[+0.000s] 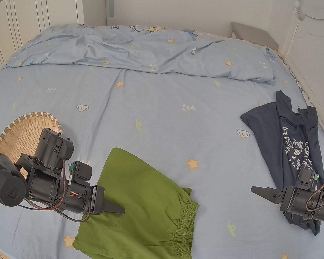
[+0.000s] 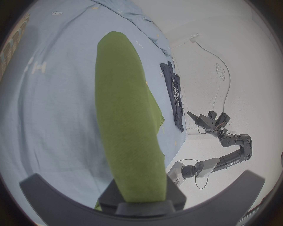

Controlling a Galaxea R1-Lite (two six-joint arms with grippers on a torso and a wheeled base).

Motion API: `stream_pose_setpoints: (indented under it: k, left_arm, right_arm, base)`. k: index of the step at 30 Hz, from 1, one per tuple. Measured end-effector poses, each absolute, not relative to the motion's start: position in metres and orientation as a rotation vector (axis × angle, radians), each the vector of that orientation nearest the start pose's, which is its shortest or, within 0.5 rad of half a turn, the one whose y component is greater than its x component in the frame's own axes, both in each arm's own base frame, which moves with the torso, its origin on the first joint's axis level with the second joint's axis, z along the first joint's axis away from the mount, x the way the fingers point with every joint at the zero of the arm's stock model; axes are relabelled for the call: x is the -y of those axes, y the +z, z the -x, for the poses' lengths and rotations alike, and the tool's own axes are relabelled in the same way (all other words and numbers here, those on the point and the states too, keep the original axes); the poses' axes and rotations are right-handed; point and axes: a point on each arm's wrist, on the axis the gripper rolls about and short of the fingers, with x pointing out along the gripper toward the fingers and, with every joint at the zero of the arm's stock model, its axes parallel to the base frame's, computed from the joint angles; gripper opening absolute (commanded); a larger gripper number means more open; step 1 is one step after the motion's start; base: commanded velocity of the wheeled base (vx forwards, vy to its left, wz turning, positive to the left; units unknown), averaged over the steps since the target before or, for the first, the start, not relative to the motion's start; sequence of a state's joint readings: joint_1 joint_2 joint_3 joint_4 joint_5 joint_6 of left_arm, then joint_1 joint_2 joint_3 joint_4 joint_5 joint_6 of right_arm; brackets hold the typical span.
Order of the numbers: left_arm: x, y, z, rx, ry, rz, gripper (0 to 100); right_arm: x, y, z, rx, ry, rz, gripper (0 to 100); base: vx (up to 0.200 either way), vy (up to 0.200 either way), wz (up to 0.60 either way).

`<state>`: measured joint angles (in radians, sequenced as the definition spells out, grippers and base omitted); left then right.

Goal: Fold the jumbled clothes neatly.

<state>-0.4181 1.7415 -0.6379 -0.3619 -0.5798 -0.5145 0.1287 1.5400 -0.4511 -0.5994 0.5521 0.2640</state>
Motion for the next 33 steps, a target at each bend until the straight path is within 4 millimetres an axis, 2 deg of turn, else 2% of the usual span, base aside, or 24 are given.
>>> stream_pose_setpoints:
  k: [16,27,33]
  left_arm:
    - [0.129,0.104,-0.235,-1.021,-0.761,0.492,0]
    - [0.134,0.111,-0.236,-0.992,-0.786,0.463,0]
    - [0.142,0.131,-0.240,-0.980,-0.837,0.375,0]
  right_arm:
    - [-0.040,0.136,-0.221,-0.563,0.602,-0.352,100]
    - [-0.040,0.139,-0.219,-0.552,0.604,-0.349,100]
    - [-0.040,0.140,-0.218,-0.549,0.604,-0.349,100]
  base:
    - [0.000,0.200,0.00]
    - [0.000,0.000,0.00]
    - [0.000,0.000,0.00]
